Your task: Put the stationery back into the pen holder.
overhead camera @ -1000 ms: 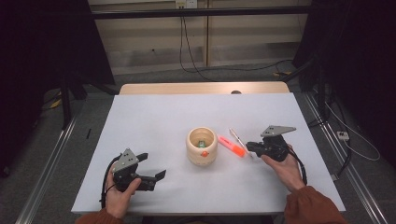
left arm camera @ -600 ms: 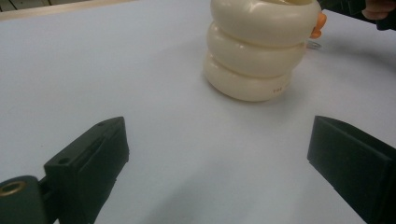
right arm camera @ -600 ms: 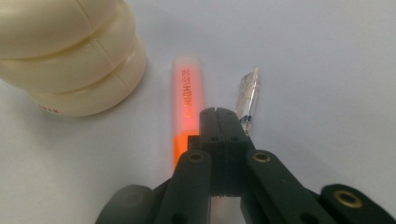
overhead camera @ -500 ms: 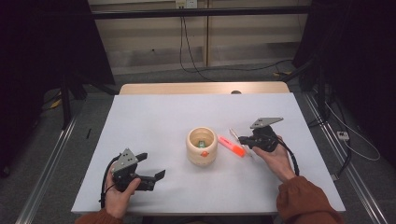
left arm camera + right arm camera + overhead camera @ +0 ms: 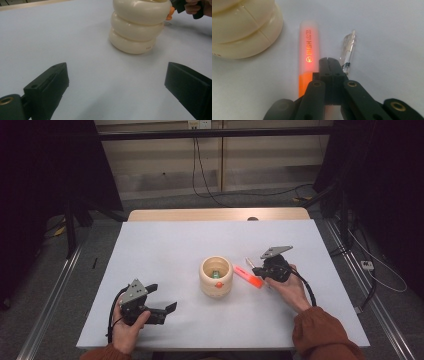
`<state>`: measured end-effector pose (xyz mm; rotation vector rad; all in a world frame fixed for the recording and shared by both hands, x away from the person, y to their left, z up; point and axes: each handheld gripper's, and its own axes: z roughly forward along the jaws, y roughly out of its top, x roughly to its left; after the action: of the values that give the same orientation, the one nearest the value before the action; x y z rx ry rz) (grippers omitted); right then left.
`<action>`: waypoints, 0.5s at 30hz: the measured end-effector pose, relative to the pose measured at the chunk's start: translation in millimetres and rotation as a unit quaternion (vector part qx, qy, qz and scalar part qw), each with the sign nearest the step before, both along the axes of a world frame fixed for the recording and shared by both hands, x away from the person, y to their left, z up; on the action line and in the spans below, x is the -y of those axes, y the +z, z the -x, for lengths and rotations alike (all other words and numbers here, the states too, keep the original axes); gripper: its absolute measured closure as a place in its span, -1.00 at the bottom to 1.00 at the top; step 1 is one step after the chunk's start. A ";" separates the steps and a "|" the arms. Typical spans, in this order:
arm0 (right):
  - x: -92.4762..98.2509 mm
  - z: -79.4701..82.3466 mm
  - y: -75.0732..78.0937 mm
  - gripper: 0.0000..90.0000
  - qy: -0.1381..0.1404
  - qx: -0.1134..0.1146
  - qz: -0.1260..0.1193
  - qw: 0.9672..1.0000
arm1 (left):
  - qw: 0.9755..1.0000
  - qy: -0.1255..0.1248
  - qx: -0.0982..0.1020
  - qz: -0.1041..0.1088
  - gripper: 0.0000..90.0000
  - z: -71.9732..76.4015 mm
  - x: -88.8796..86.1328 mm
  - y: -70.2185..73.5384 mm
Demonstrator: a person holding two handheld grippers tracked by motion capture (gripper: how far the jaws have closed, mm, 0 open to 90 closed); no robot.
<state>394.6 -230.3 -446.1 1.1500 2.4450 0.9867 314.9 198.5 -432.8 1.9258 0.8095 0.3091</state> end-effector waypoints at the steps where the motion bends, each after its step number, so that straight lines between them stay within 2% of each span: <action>1: 0.0 0.0 -0.7 1.00 0.001 0.001 0.001 1.000 | 1.000 -0.001 0.001 -0.001 -0.89 -0.1 -0.2 0.0; 8: -5.6 -0.9 -6.7 1.00 0.001 0.003 0.029 1.000 | 1.000 -0.001 -0.002 -0.002 -0.89 0.7 0.9 -0.1; 15: -8.5 0.5 -8.6 1.00 0.008 -0.004 0.032 0.999 | 1.000 0.002 0.000 -0.003 -0.89 0.5 -0.1 0.3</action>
<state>394.1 -221.8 -454.7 1.1164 2.4767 0.9025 314.4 198.6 -432.6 1.9294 0.8138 0.3134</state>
